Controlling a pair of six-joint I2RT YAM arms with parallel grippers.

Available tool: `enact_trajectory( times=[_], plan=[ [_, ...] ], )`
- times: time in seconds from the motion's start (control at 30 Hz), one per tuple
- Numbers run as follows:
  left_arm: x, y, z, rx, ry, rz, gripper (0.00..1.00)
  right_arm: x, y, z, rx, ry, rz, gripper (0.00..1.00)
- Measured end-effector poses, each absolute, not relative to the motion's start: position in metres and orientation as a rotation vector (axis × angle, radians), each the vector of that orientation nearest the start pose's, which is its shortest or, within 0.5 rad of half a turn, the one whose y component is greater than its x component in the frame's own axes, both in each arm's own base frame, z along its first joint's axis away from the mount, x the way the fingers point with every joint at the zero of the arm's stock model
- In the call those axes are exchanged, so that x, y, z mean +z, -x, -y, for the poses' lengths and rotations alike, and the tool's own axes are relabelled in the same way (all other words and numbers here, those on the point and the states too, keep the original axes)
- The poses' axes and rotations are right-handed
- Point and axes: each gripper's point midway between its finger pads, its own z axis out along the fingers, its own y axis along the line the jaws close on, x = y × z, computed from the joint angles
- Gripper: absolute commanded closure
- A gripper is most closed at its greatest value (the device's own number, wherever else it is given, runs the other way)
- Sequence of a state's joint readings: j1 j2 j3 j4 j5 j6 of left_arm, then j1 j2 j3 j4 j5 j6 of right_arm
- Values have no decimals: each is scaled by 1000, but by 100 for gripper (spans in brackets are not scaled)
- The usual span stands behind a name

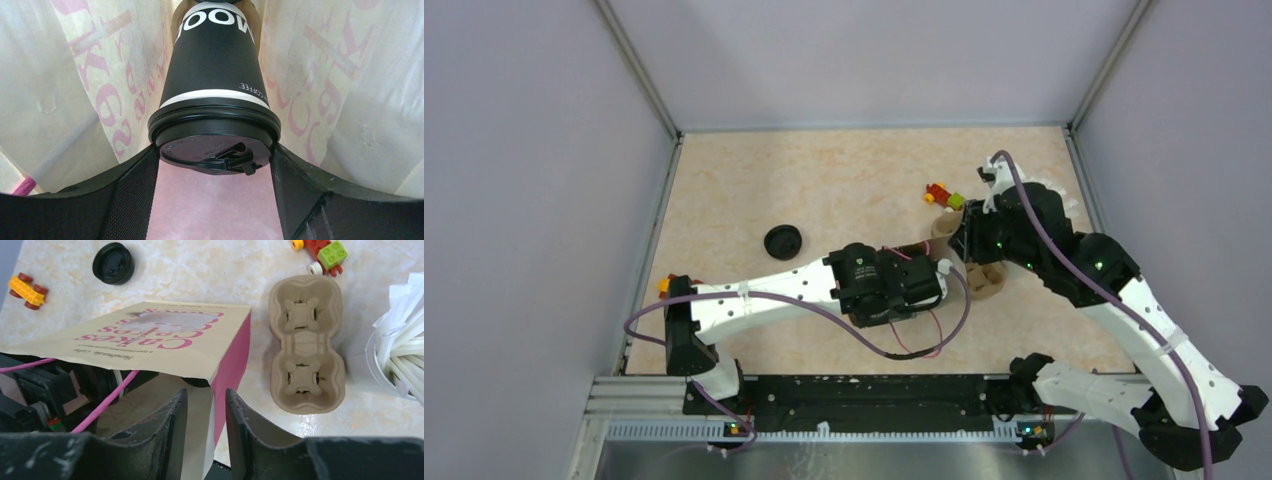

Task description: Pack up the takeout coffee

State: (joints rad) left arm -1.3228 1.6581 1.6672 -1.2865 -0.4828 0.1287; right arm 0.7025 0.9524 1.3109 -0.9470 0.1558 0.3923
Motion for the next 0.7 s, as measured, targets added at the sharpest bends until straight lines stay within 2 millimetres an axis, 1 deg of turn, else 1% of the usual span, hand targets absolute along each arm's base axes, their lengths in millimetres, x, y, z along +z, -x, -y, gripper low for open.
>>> enact_trajectory(
  times=[0.17,0.27,0.4,0.7],
  plan=[
    [209,-160,283,314,-1660,-2022,52,281,-206,-159,433,266,-2216,83],
    [209,-160,283,313,-1659,-2023,53,272,-206,-158,419,271,-2233,99],
    [209,-160,283,313,-1656,-2024,53,262,-207,-159,408,280,-2246,100],
    [206,-161,280,347,-1671,-2027,53,260,-200,-160,463,295,-2201,100]
  ],
)
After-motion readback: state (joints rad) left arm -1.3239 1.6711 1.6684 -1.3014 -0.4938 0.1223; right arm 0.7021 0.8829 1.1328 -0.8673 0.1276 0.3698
